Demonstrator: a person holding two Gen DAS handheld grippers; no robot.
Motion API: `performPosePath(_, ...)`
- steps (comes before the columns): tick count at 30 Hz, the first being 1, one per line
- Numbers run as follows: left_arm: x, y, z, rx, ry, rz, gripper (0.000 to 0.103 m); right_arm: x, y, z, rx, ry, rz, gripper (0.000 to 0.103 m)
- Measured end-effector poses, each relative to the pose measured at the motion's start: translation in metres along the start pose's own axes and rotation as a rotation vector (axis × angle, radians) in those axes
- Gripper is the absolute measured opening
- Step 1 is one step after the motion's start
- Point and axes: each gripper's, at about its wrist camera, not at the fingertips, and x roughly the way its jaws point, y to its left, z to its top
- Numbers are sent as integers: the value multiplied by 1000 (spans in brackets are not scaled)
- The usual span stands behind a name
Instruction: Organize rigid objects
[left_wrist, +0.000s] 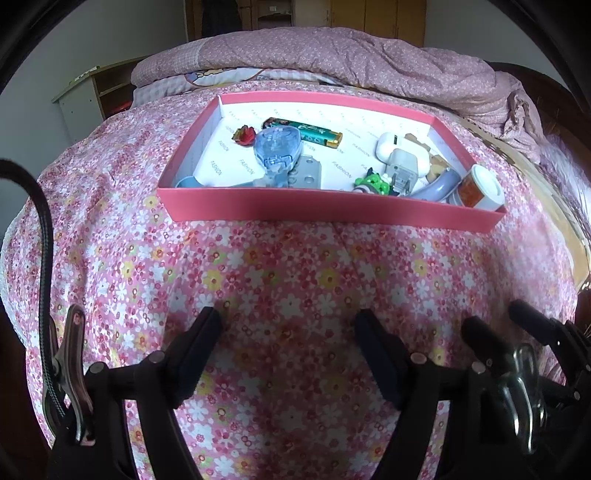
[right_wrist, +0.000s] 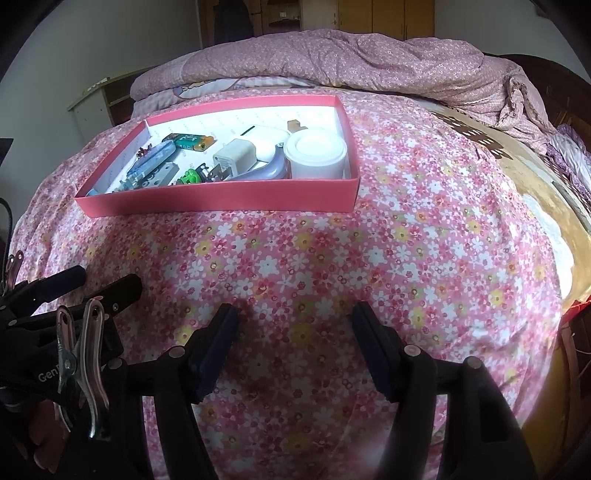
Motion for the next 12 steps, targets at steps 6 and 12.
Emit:
performPosePath(6, 0, 1, 0, 2, -3, -2, 79, 0, 0, -1, -1, -1, -2, 67)
performPosePath(12, -1, -1, -2, 3, -3, 4, 80, 0, 0, 0, -1, 0, -1, 67)
